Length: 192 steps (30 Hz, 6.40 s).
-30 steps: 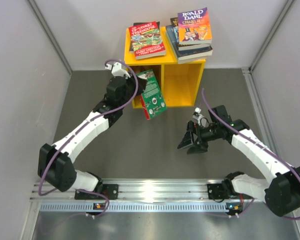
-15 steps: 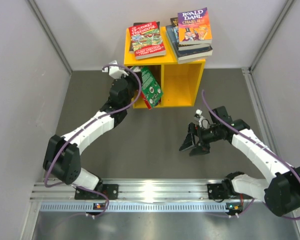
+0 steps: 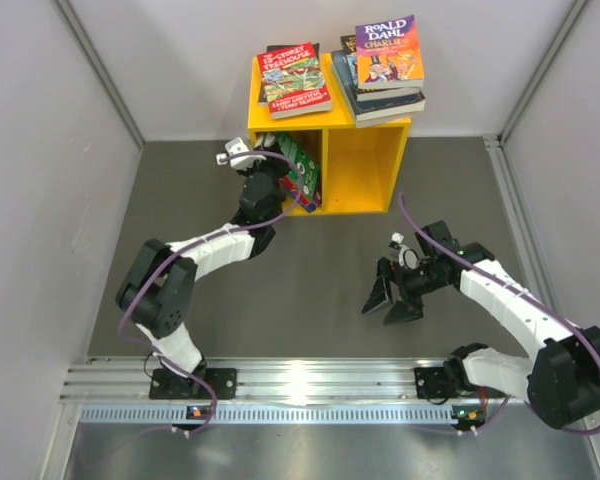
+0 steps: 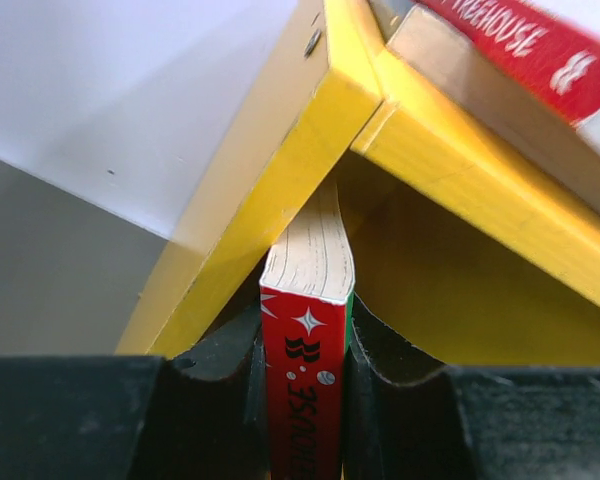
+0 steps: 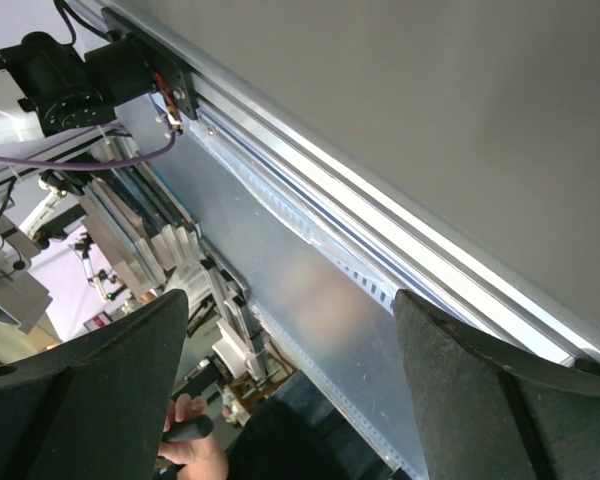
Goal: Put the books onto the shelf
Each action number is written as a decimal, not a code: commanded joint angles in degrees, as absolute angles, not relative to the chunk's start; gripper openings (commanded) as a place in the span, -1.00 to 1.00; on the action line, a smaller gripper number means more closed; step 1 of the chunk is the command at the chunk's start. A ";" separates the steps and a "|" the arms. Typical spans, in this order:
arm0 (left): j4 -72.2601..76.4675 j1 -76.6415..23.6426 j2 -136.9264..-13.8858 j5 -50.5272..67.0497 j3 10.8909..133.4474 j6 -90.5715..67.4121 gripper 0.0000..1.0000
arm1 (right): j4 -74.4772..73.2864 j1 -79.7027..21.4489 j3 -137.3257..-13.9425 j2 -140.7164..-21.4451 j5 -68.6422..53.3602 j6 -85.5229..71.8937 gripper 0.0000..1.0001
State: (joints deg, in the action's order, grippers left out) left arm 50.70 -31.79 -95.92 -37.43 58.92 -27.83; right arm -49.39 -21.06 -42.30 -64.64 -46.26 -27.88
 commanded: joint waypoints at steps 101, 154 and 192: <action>40.59 -8.90 -78.30 -30.86 20.47 -10.11 0.98 | -43.07 -20.66 -60.55 -29.96 -17.67 -39.81 1.00; 61.79 1.49 -89.83 2.29 18.37 -2.99 0.97 | 59.35 -9.41 -12.13 -71.00 17.93 1.67 0.99; 61.70 1.50 -89.91 2.20 18.37 -2.99 0.97 | 67.32 -1.49 -14.15 -82.88 8.26 -0.62 0.99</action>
State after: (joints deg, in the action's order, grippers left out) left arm 59.48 1.65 -89.65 1.26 17.15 -3.25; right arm 63.90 -1.96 -12.56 -82.89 9.30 -0.03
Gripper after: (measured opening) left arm 0.986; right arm 0.996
